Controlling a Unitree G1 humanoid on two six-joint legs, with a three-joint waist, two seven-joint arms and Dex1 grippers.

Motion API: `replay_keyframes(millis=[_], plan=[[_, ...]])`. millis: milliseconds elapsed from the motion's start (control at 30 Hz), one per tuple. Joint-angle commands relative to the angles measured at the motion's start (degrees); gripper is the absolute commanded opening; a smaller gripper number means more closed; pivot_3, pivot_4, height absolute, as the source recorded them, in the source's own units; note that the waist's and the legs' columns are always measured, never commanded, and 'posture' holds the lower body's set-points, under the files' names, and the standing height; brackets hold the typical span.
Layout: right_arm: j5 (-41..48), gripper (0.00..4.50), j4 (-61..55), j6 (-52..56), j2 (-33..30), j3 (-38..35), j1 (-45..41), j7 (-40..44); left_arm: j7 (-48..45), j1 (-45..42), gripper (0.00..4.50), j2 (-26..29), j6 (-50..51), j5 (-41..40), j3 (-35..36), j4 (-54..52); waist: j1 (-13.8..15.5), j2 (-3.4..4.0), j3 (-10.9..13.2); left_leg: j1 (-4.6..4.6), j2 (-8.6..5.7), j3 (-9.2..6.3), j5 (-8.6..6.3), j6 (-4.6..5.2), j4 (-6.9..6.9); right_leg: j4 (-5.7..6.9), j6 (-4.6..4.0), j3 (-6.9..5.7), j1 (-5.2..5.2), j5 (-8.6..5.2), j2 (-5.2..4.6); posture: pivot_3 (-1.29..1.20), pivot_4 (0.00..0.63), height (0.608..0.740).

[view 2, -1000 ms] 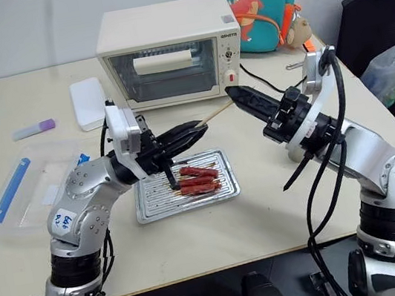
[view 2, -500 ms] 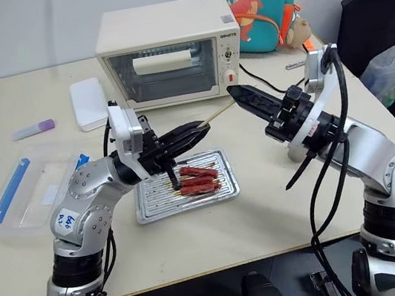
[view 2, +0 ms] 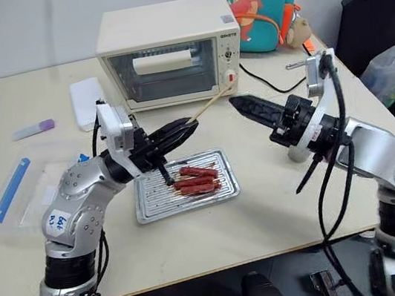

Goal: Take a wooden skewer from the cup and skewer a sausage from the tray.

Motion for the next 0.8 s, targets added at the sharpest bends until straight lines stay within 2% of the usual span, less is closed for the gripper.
replay_keyframes(millis=[33,133,233,367,433,533,633,800], plan=[[-10.9,1.22,-2.7,3.2,-7.1,3.0,-3.8,9.9,-2.0,3.2,0.0,5.3,0.8,-1.0,4.6,-3.8,-0.3,0.0,0.0,0.01,0.0,0.03,0.0,0.0,-0.03,0.01,0.0,0.04,-0.05,0.0,0.01,0.0,0.15,0.74],[-27.9,1.22,-4.2,2.1,-13.9,10.4,-8.6,24.4,-5.1,8.1,0.0,12.3,2.1,-2.5,10.1,-4.9,-0.8,0.06,0.0,0.02,-0.01,0.09,0.01,-0.02,-0.24,0.04,-0.01,0.12,-0.24,-0.01,0.02,0.0,0.15,0.74],[-43.7,1.22,-4.4,-2.9,-17.7,19.2,-12.6,37.5,-8.0,12.2,0.0,18.0,3.3,-3.9,14.8,-5.2,-1.1,0.05,0.0,0.01,0.01,0.07,0.06,-0.09,-0.43,-0.03,-0.08,0.06,-0.32,-0.04,0.02,0.0,0.15,0.74],[-59.8,1.22,-4.8,-9.3,-18.3,30.2,-16.9,50.1,-11.6,19.3,0.0,24.1,5.4,-5.7,22.2,-6.5,-1.5,0.05,0.0,-0.03,-0.01,0.1,0.06,-0.08,-0.47,-0.11,-0.1,0.05,-0.35,-0.05,-0.04,0.0,0.15,0.74],[-63.6,1.22,-5.8,-10.1,-16.3,33.8,-17.9,53.4,-12.5,22.9,0.0,25.7,6.3,-6.9,25.4,-8.1,-1.6,0.05,0.1,-0.04,-0.01,0.14,0.06,-0.08,-0.47,-0.1,-0.11,0.06,-0.41,-0.06,-0.07,0.0,0.15,0.74],[-68.5,1.73,-6.9,-10.8,-12.9,37.7,-18.4,55.9,-12.4,26.4,0.0,26.6,8.1,-8.7,28.3,-11.1,-1.5,0.02,0.1,-0.06,-0.02,0.14,0.06,-0.08,-0.45,-0.03,-0.14,0.04,-0.44,-0.08,-0.09,0.0,0.15,0.74],[-75.2,2.5,-6.9,-12.8,-9.2,42.3,-18.8,57.3,-12.4,29.5,0.0,26.9,10.0,-10.6,30.6,-14.0,-1.6,0.02,0.1,-0.06,-0.02,0.16,0.06,-0.08,-0.41,0.02,-0.14,0.05,-0.44,-0.08,-0.09,0.0,0.15,0.74],[-80.0,2.5,-4.6,-11.6,-2.2,45.6,-19.3,57.7,-12.9,33.2,0.0,27.7,12.5,-13.4,33.9,-17.7,-1.7,0.0,0.1,-0.06,-0.04,0.19,0.06,-0.08,-0.42,0.1,-0.19,0.06,-0.51,-0.11,-0.08,0.0,0.15,0.74]])
